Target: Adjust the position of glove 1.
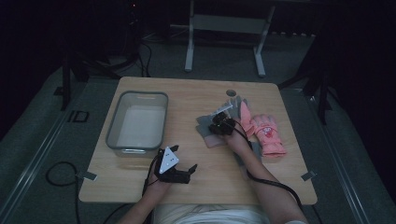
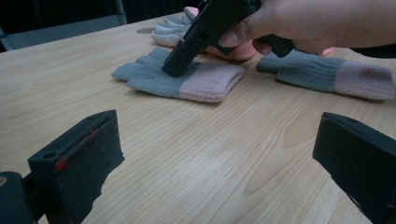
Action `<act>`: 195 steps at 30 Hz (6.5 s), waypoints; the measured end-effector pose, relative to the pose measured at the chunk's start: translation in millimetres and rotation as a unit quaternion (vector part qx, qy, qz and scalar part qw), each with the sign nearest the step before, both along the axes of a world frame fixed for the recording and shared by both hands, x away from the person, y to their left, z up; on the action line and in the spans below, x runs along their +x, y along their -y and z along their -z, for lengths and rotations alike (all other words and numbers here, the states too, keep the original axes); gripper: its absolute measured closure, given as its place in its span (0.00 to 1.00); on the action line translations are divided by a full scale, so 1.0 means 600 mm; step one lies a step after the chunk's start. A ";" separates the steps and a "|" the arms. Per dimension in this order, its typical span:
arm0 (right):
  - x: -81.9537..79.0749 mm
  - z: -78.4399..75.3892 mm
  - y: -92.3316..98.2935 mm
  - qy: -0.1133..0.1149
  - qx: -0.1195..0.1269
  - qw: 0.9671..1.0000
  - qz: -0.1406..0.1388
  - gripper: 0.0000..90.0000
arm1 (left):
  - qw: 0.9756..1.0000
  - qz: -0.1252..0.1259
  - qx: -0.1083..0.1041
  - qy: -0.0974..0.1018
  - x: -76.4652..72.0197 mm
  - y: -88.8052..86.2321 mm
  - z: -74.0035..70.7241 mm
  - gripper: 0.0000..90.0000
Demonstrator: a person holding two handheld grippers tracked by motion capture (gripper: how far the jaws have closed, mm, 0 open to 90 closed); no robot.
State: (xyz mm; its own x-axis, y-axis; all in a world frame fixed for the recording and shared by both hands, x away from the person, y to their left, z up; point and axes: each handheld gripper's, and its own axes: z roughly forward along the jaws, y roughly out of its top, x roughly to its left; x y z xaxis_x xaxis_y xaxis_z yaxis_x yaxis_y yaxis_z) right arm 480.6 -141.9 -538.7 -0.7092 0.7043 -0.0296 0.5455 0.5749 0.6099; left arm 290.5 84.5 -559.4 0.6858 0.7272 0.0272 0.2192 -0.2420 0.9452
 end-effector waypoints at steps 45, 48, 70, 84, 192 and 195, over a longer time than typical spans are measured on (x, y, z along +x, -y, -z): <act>-0.225 -0.012 0.008 -0.023 0.086 0.985 0.147 0.95 | 1.000 -0.003 -0.002 0.003 -0.001 0.001 0.000 0.01; -0.221 0.003 0.006 -0.039 0.083 0.985 0.145 0.92 | 1.000 -0.003 -0.002 0.003 -0.001 0.000 0.000 0.01; -0.188 -0.088 0.095 0.050 0.068 0.992 0.092 0.63 | 1.000 -0.004 0.000 0.003 -0.001 0.000 0.000 0.01; -0.195 -0.094 0.217 0.054 0.031 0.998 0.019 0.66 | 1.000 -0.006 0.001 0.004 -0.001 0.001 0.000 0.01; -0.172 -0.088 0.112 0.006 0.126 0.992 -0.016 0.66 | 0.976 0.177 0.126 -0.015 -0.008 0.088 -0.057 0.13; -0.161 -0.088 0.109 0.011 0.125 0.992 -0.014 0.66 | 0.966 0.212 0.145 -0.018 0.001 0.098 -0.056 0.20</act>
